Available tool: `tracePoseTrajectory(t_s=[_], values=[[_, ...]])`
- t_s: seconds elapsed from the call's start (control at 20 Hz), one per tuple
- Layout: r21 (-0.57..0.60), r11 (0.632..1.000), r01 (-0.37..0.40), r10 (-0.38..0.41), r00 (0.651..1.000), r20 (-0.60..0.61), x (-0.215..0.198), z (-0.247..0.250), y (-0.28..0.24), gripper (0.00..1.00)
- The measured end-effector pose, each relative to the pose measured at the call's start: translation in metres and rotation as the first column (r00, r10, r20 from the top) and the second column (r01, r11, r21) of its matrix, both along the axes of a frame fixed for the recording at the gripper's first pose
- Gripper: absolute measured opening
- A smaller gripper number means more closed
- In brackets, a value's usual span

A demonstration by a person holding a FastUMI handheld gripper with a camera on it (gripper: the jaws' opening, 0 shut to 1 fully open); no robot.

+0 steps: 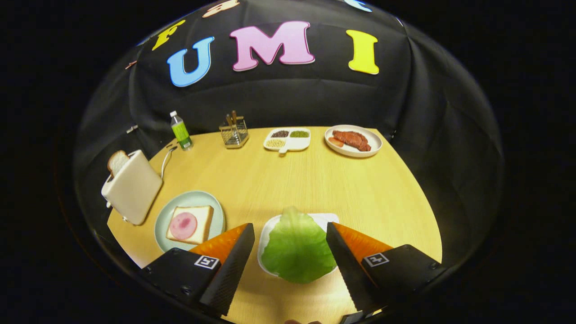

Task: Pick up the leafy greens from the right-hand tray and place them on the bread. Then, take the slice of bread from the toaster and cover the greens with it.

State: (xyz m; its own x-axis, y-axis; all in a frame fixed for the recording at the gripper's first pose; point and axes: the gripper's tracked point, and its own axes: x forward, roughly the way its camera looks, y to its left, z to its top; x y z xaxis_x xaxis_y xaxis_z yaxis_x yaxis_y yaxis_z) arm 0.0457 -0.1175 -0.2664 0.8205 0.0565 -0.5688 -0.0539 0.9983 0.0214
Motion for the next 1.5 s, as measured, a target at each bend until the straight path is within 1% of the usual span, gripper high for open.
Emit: tracePoseTrajectory(t_s=[0.2,0.4,0.45,0.6,0.8,1.0,1.05,1.1,1.3,1.35,1.4,1.5], values=[[-0.041,0.999,-0.035,0.032,0.996,-0.078,0.008,-0.036,-0.011,1.00],[-0.081,0.992,-0.100,0.085,0.983,-0.164,0.013,-0.071,-0.015,1.00],[-0.084,0.990,-0.117,0.102,0.981,-0.165,0.014,-0.073,-0.013,1.00],[-0.087,0.987,-0.136,0.119,0.977,-0.177,0.018,-0.078,-0.011,0.80],[-0.075,0.990,-0.119,0.102,0.974,-0.200,0.020,-0.082,-0.012,0.79],[-0.093,0.986,-0.137,0.117,0.972,-0.202,0.020,-0.082,-0.008,0.75],[-0.095,0.985,-0.147,0.126,0.972,-0.200,0.019,-0.083,-0.005,0.70],[-0.097,0.983,-0.154,0.132,0.971,-0.197,0.017,-0.082,-0.003,0.61],[-0.082,0.986,-0.143,0.124,0.971,-0.204,0.016,-0.081,0.000,0.25],[-0.076,0.989,-0.126,0.108,0.973,-0.202,0.017,-0.079,-0.006,0.25],[-0.055,0.992,-0.118,0.103,0.971,-0.216,0.015,-0.081,-0.005,0.10],[-0.021,0.994,-0.112,0.104,0.968,-0.228,0.014,-0.082,-0.006,0.08]])
